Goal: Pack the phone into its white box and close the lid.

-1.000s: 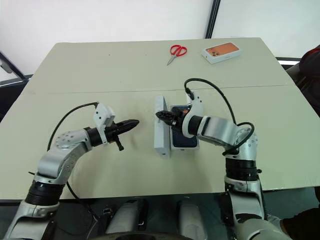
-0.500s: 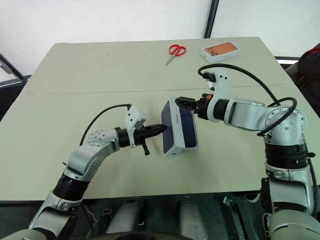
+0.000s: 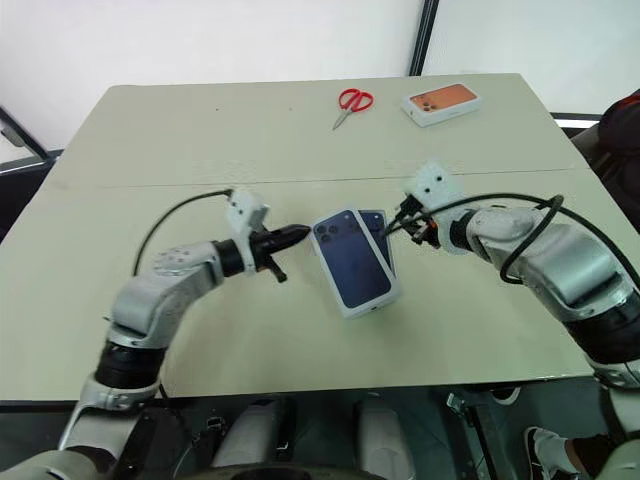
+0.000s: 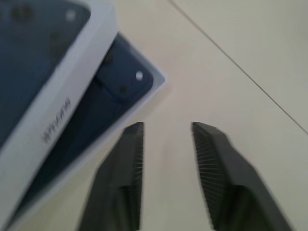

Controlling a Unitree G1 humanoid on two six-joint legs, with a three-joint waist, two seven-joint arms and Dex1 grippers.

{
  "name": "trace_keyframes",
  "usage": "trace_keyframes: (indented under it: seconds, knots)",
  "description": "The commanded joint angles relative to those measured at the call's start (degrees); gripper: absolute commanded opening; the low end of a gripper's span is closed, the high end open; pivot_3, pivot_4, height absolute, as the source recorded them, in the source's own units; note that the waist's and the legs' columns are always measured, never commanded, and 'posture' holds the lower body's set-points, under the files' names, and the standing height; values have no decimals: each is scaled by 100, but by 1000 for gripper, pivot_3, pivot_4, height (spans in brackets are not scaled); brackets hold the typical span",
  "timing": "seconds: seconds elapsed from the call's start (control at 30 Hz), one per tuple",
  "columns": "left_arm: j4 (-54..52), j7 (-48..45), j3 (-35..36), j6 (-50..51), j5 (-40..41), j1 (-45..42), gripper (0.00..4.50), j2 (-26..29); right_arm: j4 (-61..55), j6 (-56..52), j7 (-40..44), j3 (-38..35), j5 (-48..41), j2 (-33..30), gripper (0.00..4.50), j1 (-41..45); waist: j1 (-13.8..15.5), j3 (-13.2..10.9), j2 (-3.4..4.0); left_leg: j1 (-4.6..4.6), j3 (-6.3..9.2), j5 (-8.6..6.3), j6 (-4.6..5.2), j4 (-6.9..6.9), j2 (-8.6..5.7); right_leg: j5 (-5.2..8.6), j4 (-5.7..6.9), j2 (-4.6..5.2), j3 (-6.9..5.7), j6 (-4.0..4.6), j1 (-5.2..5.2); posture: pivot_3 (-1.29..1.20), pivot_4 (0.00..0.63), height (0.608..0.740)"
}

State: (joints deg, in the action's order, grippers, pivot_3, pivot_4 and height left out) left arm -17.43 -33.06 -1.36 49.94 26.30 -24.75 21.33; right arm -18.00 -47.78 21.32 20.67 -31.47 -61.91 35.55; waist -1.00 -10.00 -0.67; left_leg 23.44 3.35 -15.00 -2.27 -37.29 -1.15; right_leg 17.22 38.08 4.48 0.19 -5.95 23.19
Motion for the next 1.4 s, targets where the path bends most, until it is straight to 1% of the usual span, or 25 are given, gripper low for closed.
trace_keyframes:
  seconds: [0.03, 0.07, 0.17, 0.23, 0.47, 0.63, 0.73, 0.9, 1.0, 1.13, 1.4]
  knots:
    - [-575, 218, 269, 1060, 451, 97, 0, 210, -348, 736, 661, 134, 952, -136, 14, -26, 18, 0, -1, 0, 1, 0, 0, 0, 0, 0, 0, 0, 0, 0, 0, 0, 150, 740]
    - [-668, 290, 262, 1394, 520, 100, 0, 284, -351, 904, 786, 214, 1228, -149, 14, -63, 20, 0, -1, 0, 3, 0, 0, 0, 0, 0, 0, 0, -1, 0, -1, 0, 150, 740]
    - [-820, 420, 141, 2182, 741, 72, 0, 330, -227, 1046, 1006, 156, 1580, 83, 14, -162, 41, -1, -2, 0, 4, 1, -2, -3, -2, 0, -1, 4, -2, 0, -4, 0, 150, 740]
    - [-648, 722, 91, 2603, 712, -52, 0, 55, -195, 1136, 1177, 151, 1758, 231, 14, -205, 43, -1, -3, 0, 4, 1, -2, -6, -4, 0, -1, 8, -1, 0, -8, 0, 150, 740]
    - [-467, 1247, -117, 2975, 582, -298, 0, -523, -121, 1216, 1621, 134, 2307, 581, 14, -342, 35, -2, -4, -2, 6, 2, -4, -5, -4, 0, 0, 7, -3, 0, -8, 0, 150, 740]
    - [-105, 1579, -241, 2778, 366, -444, 0, -937, -84, 1185, 1821, 108, 2597, 784, 14, -435, 42, -1, -4, -2, 5, 3, -6, -5, -5, 0, 0, 9, -2, 0, -8, 0, 150, 740]
    - [75, 1601, -330, 2470, 275, -546, 0, -1121, -79, 1146, 1900, 62, 2706, 872, 14, -468, 44, -1, -5, -2, 6, 4, -7, -6, -7, 0, 0, 9, -3, 0, -8, 0, 150, 740]
    - [427, 1525, -488, 1932, 142, -716, 0, -1325, -160, 1062, 2025, -53, 2833, 947, 14, -539, 46, -1, -4, -2, 5, 5, -9, -6, -10, 0, -1, 12, -2, 0, -9, 0, 150, 740]
    - [570, 1493, -517, 1776, 105, -783, 0, -1388, -188, 1026, 2088, -118, 2904, 988, 14, -572, 46, -1, -4, -2, 5, 5, -9, -6, -11, 0, 0, 12, -3, 0, -9, 0, 150, 740]
    - [971, 1479, -572, 1428, 0, -1026, 0, -1622, -261, 939, 2140, -219, 2969, 990, 14, -640, 51, -1, -4, -2, 5, 5, -9, -7, -14, 0, 0, 12, -3, 0, -9, 0, 150, 740]
    - [1478, 1378, -677, 1079, -198, -1304, 0, -1821, -296, 801, 2169, -373, 3126, 1035, 14, -778, 44, 0, -5, -3, 4, 5, -9, -7, -19, 0, 1, 12, -4, 0, -9, 0, 150, 740]
